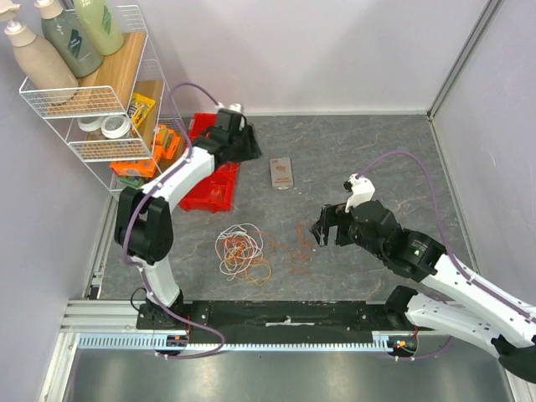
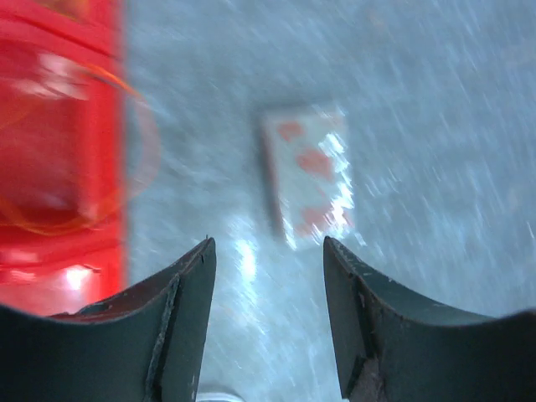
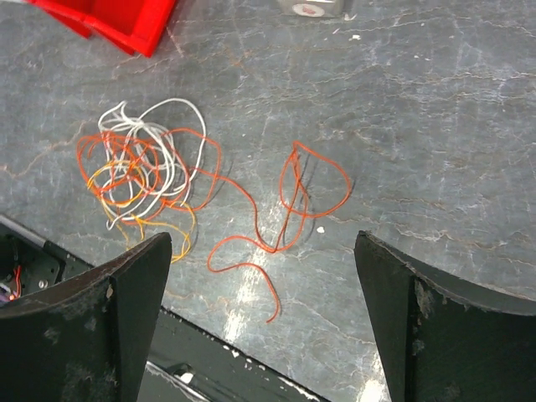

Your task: Untangle the cables

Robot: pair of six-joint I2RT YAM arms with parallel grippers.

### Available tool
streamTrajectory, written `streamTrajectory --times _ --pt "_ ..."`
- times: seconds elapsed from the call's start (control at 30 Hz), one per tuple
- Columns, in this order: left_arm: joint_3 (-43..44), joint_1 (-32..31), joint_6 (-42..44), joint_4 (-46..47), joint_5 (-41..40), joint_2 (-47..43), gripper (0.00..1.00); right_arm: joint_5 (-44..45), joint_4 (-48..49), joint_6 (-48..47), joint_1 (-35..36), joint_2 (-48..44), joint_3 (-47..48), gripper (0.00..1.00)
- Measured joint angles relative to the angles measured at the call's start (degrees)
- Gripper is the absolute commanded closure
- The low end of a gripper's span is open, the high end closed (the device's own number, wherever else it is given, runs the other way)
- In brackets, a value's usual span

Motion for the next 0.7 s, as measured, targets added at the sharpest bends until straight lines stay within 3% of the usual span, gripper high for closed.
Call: streamTrajectory --times 0.2,0.33,0.43,0.53,0.7 --pt "-20.06 -9.55 0.85 10.78 16.83 -10.32 0.39 -7.82 5.68 0.44 -9.81 4.63 -4.72 0.08" --pt "-33.99 -11.15 -1.42 17.27 25.64 -19.10 0.45 -12.66 10.29 -1.25 -12.00 12.50 -9.33 0.12" --pt "-39.67 -11.15 -3.45 21.24 29.59 -21.90 0.47 -14.27 14.23 -3.96 -12.37 20.46 -9.57 0.18" --pt "-43.65 -11.98 -4.55 24.06 31.32 -22.56 0.46 -15.87 18.56 -6.45 -12.61 28.17 -9.51 0.15" --pt "-49.51 -12.72 -5.05 25.09 31.67 -24.96 0.45 -16.59 23.89 -9.64 -12.09 33.59 -9.51 0.14"
